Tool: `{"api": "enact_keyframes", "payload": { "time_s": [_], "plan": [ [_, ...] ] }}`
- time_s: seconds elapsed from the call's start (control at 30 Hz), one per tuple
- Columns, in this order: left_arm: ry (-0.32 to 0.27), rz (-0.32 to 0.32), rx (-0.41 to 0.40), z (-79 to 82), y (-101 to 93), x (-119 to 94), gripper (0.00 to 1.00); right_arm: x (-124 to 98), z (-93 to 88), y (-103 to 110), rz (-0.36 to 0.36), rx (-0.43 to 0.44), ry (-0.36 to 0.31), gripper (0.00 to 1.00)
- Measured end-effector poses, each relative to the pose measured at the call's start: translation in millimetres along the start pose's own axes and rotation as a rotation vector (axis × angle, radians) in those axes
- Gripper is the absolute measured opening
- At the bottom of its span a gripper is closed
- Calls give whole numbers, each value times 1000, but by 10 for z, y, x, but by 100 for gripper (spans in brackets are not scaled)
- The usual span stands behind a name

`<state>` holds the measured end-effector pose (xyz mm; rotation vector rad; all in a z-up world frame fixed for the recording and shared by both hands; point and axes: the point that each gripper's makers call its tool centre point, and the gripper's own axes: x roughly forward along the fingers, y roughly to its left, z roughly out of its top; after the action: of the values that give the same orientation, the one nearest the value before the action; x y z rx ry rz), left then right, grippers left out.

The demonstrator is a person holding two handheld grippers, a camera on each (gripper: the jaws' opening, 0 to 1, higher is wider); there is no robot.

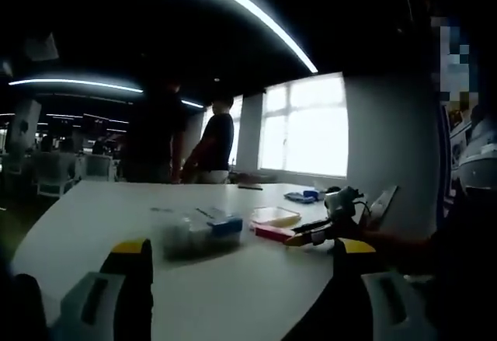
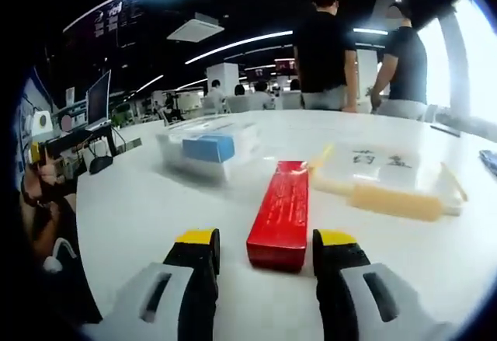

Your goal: Arrange the small medicine boxes into an aligned row inside the storage area until every box is upright, visible, and separated from the surrounding clutter.

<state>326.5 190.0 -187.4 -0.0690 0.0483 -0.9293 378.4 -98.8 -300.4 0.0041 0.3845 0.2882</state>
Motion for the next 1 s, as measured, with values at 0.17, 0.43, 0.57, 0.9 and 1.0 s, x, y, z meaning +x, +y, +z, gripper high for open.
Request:
{"api": "enact_keyframes", "payload": {
  "time_s": [0.17, 0.43, 0.57, 0.9, 1.0],
  "plan": [
    [11, -3, -1, -27, -13, 16, 97, 3, -22, -9, -9, -3, 14, 33],
    [7, -15, -38, -42, -41, 32, 96, -3, -55, -56, -51, -17, 15, 27],
    [7, -21, -46, -43, -56, 27, 94, -32, -54, -71, -66, -23, 7, 27],
    [27, -36, -62, -75, -88, 46, 92, -175, 56, -114, -52, 61, -55, 26],
    [28, -39, -69, -76, -93, 58, 92, -235, 83, -158, -58, 78, -72, 26]
  ]
}}
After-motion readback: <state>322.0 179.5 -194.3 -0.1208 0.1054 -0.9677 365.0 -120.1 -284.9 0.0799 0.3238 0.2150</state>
